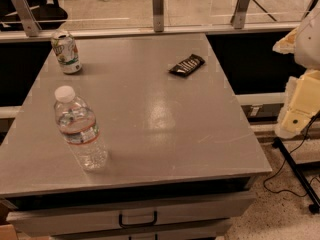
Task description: Pick rxbar chocolate
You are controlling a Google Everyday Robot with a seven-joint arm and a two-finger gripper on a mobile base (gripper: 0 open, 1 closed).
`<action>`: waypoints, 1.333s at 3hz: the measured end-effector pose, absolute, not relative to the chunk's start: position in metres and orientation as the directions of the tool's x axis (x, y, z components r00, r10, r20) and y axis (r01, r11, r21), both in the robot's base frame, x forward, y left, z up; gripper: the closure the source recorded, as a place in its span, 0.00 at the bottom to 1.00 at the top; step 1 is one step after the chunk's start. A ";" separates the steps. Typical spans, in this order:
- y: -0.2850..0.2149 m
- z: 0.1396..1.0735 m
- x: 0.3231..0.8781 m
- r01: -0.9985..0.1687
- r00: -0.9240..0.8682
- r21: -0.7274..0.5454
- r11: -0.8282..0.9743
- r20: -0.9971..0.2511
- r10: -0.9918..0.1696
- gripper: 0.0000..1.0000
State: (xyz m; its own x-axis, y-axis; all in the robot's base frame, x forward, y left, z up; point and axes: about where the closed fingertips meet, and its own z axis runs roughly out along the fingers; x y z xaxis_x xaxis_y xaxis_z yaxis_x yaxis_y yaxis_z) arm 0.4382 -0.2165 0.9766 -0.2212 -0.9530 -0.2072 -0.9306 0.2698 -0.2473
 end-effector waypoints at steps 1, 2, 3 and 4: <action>-0.217 0.977 0.438 -0.931 -0.221 -0.248 0.270 -0.207 -0.953 0.00; -0.214 0.975 0.446 -0.929 -0.211 -0.253 0.270 -0.236 -0.949 0.00; -0.190 0.961 0.491 -0.931 -0.148 -0.274 0.240 -0.318 -0.936 0.00; -0.155 0.946 0.551 -0.925 -0.105 -0.294 0.242 -0.414 -0.904 0.00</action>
Offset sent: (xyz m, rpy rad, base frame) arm 0.0202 0.0036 -0.0094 0.0662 -0.0125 0.0187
